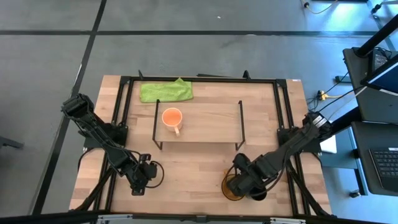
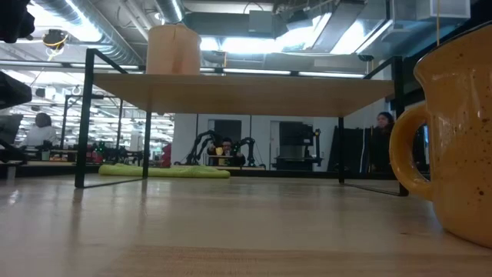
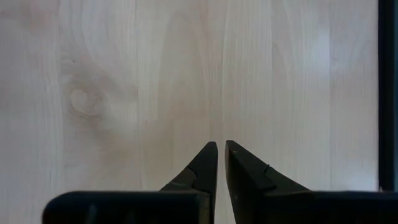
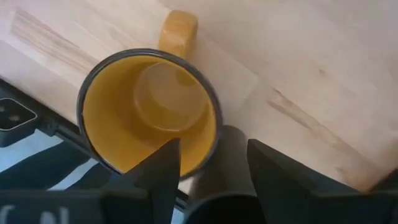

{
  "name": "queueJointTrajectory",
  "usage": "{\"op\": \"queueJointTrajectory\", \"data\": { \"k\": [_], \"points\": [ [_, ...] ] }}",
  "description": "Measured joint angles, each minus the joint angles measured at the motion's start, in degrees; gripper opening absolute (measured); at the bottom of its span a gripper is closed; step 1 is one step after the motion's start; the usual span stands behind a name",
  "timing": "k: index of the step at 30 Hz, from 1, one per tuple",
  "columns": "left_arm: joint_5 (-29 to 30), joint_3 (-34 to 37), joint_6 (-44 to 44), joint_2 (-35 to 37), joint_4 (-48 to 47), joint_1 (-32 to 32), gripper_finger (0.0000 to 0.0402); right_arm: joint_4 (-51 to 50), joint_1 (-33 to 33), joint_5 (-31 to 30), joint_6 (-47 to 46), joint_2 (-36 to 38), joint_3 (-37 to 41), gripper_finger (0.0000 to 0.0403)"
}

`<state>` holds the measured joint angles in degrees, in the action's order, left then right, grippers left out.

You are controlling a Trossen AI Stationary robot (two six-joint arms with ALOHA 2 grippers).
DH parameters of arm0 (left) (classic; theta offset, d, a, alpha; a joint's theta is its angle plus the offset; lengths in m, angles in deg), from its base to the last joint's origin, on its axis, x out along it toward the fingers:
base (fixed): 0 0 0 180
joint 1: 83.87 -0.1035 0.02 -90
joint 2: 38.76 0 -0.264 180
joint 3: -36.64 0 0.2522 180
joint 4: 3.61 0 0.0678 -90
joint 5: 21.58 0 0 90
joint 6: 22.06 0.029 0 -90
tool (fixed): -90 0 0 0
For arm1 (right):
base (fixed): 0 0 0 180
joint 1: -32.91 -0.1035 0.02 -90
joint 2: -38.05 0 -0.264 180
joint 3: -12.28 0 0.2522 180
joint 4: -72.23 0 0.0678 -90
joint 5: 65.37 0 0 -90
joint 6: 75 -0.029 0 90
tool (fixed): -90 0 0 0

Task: Stack small to large cups/mugs on shelf
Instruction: Adjust the yellow mug

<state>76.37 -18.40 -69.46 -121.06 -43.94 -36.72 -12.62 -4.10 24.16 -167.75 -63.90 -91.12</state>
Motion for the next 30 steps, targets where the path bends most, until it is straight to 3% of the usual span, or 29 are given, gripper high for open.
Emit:
{"op": "queueJointTrajectory", "data": {
  "k": [16,30],
  "points": [
    [0.1,0.0,0.0,0.0,0.0,0.0,0.0025,6.7,0.0,-0.9,0.3,-1.0,7.6,0.0187],
    [0.1,0.0,0.0,0.0,0.0,0.0,0.0025,6.7,3.3,-2.5,4.6,-0.9,2.4,0.0187]
  ]
}}
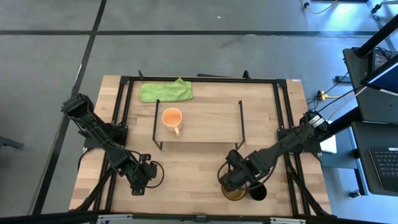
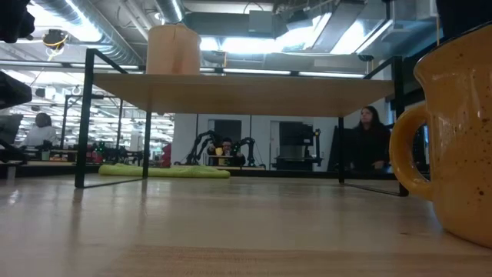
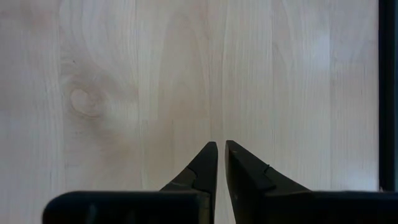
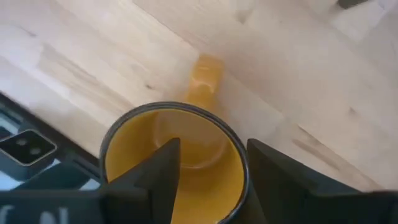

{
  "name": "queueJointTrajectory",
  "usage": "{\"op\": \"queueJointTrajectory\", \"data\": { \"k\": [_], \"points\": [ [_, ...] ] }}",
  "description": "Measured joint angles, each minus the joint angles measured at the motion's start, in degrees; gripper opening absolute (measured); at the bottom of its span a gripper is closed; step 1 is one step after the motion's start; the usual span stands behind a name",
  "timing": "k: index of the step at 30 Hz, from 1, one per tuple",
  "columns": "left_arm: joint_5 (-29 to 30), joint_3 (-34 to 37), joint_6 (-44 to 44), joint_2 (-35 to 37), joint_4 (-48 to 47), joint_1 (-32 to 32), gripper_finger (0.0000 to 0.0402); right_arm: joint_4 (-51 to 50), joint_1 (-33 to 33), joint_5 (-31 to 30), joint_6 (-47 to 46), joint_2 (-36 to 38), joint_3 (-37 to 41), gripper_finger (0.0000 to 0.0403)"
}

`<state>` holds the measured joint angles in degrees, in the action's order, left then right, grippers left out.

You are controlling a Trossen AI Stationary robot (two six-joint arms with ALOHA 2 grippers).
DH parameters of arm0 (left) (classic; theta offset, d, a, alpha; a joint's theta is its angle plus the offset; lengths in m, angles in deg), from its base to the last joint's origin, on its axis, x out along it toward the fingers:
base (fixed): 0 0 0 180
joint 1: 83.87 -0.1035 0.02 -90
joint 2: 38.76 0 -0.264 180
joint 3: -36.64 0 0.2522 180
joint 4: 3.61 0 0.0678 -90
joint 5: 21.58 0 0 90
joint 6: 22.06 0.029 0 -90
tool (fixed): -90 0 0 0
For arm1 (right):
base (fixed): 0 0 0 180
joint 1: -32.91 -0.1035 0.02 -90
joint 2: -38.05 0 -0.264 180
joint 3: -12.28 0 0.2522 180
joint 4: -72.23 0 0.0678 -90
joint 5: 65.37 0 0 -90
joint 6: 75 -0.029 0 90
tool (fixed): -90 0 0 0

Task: Stack small to large cups/mugs on shelf
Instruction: Adjust the yellow mug

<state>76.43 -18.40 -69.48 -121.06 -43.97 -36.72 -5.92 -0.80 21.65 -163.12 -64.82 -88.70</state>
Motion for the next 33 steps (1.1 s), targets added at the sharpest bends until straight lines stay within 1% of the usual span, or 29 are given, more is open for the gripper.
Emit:
{"op": "queueJointTrajectory", "data": {
  "k": [5,9,12,19,22,24,27,29,33],
  "points": [
    [0.0,0.0,-0.2,0.0,0.0,0.0,0.0025,-2.0,-0.1,1.6,1.4,0.0,1.1,0.0187],
    [0.4,0.0,-0.4,0.0,0.0,0.0,0.0025,-1.7,-0.3,2.9,1.5,0.0,3.0,0.0187],
    [0.4,0.0,-0.4,0.0,0.0,0.0,0.0025,0.7,-0.3,4.5,1.7,0.0,4.8,0.0187],
    [0.4,0.0,-0.4,0.0,-1.4,0.0,0.0025,3.8,-0.5,4.6,1.7,0.0,6.2,0.0187],
    [0.4,0.0,-0.4,0.0,-1.7,0.0,0.0025,8.1,-0.6,4.9,1.4,0.0,8.6,0.0185],
    [0.4,0.0,-0.4,0.0,-1.8,0.0,0.0025,9.1,-0.7,5.7,1.3,0.0,9.7,0.0181],
    [0.4,0.0,-0.4,0.0,-1.8,0.0,0.0025,9.4,-0.7,6.0,1.4,0.0,9.9,0.0167],
    [0.4,0.0,-0.4,0.0,-1.8,0.0,0.0025,9.3,-0.5,6.1,1.5,0.0,9.9,0.015],
    [0.4,0.0,-0.5,0.0,-1.8,0.0,0.0025,9.3,-0.5,6.2,1.7,0.0,9.9,0.0099]
  ]
}}
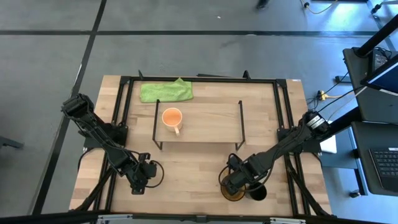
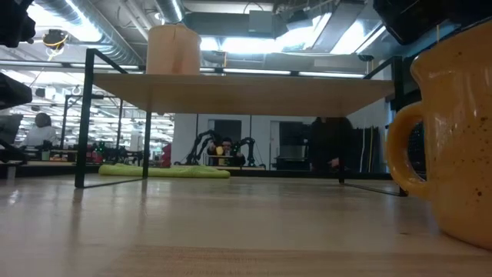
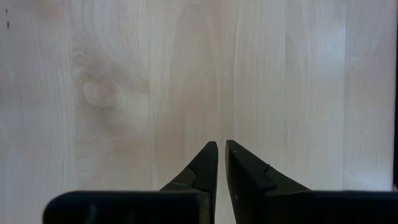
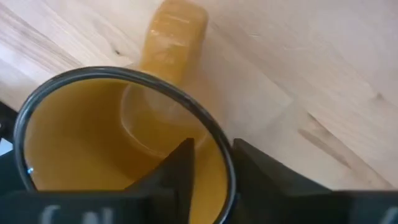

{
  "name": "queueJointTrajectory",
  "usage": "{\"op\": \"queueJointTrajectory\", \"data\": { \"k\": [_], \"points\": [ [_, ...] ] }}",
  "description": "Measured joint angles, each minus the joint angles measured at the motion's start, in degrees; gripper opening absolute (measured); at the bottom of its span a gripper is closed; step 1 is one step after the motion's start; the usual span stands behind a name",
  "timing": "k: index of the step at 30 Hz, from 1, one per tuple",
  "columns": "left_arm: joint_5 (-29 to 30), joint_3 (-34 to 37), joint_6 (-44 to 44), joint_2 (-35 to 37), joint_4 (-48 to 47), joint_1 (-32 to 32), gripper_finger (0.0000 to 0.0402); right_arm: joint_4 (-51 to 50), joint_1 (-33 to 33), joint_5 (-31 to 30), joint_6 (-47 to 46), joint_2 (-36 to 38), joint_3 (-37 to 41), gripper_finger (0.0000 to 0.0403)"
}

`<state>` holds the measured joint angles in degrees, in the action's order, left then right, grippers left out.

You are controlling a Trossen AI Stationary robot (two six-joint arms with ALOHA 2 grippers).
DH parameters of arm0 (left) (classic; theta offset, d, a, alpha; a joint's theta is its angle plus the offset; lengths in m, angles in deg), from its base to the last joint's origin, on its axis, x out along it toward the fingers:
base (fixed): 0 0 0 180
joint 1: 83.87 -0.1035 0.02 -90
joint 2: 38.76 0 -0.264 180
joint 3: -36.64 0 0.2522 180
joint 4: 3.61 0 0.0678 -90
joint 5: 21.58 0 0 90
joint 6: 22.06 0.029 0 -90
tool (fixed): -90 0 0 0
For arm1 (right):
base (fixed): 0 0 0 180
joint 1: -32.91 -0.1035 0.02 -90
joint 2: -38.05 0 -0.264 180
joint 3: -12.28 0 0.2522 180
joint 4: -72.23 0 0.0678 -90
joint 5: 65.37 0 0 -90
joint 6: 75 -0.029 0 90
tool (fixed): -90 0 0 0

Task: Stack small to large cups/mugs on shelf
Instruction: Adjust the yellow mug

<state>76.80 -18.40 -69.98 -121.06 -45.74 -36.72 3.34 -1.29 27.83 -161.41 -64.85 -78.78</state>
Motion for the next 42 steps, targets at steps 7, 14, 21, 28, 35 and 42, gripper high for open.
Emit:
{"op": "queueJointTrajectory", "data": {
  "k": [7,14,21,28,35,42],
  "points": [
    [0.0,0.0,0.0,0.0,0.0,0.0,0.0025,2.5,0.2,0.5,4.4,0.3,-0.3,0.002],
    [0.3,0.0,-0.1,0.0,0.0,-0.6,0.0025,2.1,3.3,1.3,12.6,-0.1,0.1,0.0042],
    [0.3,0.0,0.0,0.0,0.6,-2.3,0.0025,4.8,7.8,1.5,26.6,0.1,-0.1,0.0021],
    [0.4,0.0,0.0,0.0,0.7,-3.3,0.0025,6.3,12.3,2.9,40.4,-0.1,0.0,0.0034],
    [0.4,0.0,0.0,0.0,0.7,-3.3,0.0025,8.3,14.7,5.6,48.5,-0.1,0.0,0.0033],
    [0.4,0.0,0.0,0.0,0.7,-3.3,0.0025,8.9,14.8,5.7,48.5,-0.1,0.0,0.0076]
  ]
}}
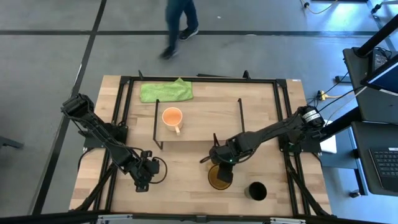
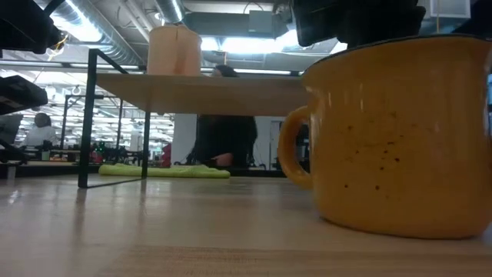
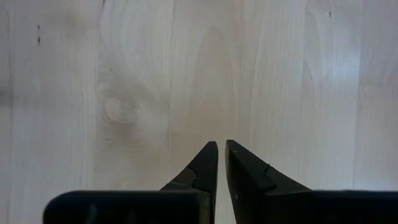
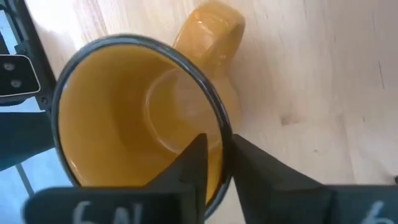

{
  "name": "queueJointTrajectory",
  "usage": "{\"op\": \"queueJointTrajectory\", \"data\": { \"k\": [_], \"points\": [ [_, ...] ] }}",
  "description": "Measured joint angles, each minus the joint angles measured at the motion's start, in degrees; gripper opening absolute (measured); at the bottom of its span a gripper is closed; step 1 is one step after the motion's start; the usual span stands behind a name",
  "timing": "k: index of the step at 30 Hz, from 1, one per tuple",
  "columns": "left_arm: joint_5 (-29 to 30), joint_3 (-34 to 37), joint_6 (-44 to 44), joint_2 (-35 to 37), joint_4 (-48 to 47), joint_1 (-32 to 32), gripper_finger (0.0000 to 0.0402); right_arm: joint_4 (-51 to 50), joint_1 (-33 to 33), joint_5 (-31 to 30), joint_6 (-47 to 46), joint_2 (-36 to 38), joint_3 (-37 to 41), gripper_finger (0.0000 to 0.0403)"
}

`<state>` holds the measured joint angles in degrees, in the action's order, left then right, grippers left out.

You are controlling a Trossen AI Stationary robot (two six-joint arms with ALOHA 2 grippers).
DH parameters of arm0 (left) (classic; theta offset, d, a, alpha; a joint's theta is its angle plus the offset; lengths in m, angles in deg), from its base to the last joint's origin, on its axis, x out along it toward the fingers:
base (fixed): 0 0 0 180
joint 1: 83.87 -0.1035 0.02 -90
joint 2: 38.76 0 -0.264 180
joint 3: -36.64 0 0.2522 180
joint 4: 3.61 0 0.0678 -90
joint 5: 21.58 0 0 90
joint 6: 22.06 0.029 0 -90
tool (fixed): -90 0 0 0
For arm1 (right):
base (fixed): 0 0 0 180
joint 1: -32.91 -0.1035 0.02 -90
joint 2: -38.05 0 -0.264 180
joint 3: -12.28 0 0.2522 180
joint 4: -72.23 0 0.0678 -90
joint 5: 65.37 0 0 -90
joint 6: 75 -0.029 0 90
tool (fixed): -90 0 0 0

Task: Stack small to large cups/mugs on shelf
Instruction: Adjust the yellow mug

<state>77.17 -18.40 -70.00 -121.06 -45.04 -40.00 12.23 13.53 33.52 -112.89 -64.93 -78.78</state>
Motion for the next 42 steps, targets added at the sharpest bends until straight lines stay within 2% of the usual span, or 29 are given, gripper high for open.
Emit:
{"op": "queueJointTrajectory", "data": {
  "k": [6,11,20,24,29,35,39,42],
  "points": [
    [0.0,0.0,0.0,0.0,0.0,0.0,0.0025,2.0,0.0,0.2,-1.2,0.0,-0.2,0.0132],
    [0.0,0.0,0.1,0.0,0.0,0.0,0.0025,1.0,-0.3,-0.7,-1.9,0.0,-3.9,0.0166],
    [0.0,0.0,0.1,0.0,-0.1,0.0,0.0025,-8.3,-2.8,-6.6,-2.4,0.1,-10.5,0.0173],
    [-0.1,0.0,0.1,0.0,-0.1,0.0,0.0025,-14.0,-4.8,-7.9,-6.4,0.1,-12.5,0.0173],
    [-0.1,0.0,0.3,0.0,-0.1,0.0,0.0025,-17.4,-9.3,-7.7,-19.0,0.1,-14.5,0.0173],
    [0.4,0.0,5.1,0.0,-0.2,0.0,0.0025,-14.2,-13.6,-7.8,-41.8,0.1,-14.3,0.0168],
    [2.5,0.0,11.2,0.0,-0.1,0.0,0.0025,-11.1,-14.1,-8.3,-52.8,0.1,-13.1,0.0141],
    [4.5,0.0,17.1,0.0,0.3,-1.2,0.0025,-7.6,-14.4,-11.1,-56.4,0.1,-13.1,0.0112]
  ]
}}
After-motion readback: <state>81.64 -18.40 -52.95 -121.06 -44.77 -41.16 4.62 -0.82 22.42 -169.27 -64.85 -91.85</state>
